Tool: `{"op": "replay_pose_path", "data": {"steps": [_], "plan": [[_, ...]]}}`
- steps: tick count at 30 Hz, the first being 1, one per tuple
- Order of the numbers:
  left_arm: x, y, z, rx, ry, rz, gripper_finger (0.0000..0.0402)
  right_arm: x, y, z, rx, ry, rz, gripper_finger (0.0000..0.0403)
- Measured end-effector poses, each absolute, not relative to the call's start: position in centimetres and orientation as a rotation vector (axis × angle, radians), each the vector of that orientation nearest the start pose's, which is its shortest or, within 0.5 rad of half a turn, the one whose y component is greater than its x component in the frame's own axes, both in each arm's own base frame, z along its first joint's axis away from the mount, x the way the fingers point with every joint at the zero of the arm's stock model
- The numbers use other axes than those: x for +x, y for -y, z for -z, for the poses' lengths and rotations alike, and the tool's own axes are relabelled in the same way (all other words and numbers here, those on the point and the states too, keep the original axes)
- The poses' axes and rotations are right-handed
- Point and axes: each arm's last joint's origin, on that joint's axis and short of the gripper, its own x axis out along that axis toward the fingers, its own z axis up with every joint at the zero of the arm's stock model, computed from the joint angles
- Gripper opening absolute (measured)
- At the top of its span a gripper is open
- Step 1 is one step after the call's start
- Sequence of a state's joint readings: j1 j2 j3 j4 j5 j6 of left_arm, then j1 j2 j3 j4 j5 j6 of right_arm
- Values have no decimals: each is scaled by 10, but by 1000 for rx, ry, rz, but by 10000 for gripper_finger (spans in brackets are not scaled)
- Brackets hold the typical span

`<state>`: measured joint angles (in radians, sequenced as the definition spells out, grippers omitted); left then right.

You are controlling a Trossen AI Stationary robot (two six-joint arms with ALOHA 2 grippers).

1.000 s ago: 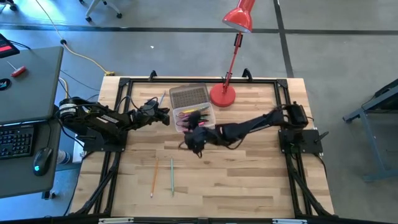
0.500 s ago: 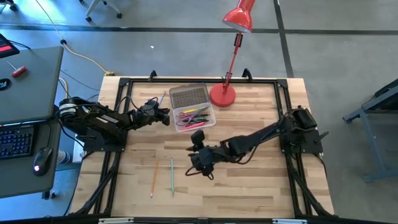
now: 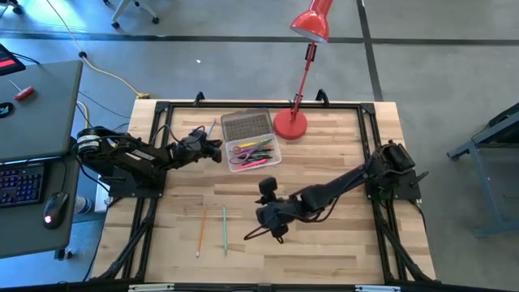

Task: Pick & place school supplies into a supply box
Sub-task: Put the blue pencil into the black supply box

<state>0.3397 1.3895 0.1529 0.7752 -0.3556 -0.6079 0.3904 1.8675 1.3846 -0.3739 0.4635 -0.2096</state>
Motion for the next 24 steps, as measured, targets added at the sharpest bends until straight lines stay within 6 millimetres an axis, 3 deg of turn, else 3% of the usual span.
{"op": "replay_pose_path", "data": {"steps": [6,13,24], "plan": [[188,-78,-118,-541,-202,-826,92,378,-139,-225,-540,-787,55,94],[195,-84,-141,-305,-188,-903,92,379,-135,-225,-533,-787,93,94],[173,-78,-127,-261,-579,-1021,92,379,-133,-224,-528,-797,89,94]]}}
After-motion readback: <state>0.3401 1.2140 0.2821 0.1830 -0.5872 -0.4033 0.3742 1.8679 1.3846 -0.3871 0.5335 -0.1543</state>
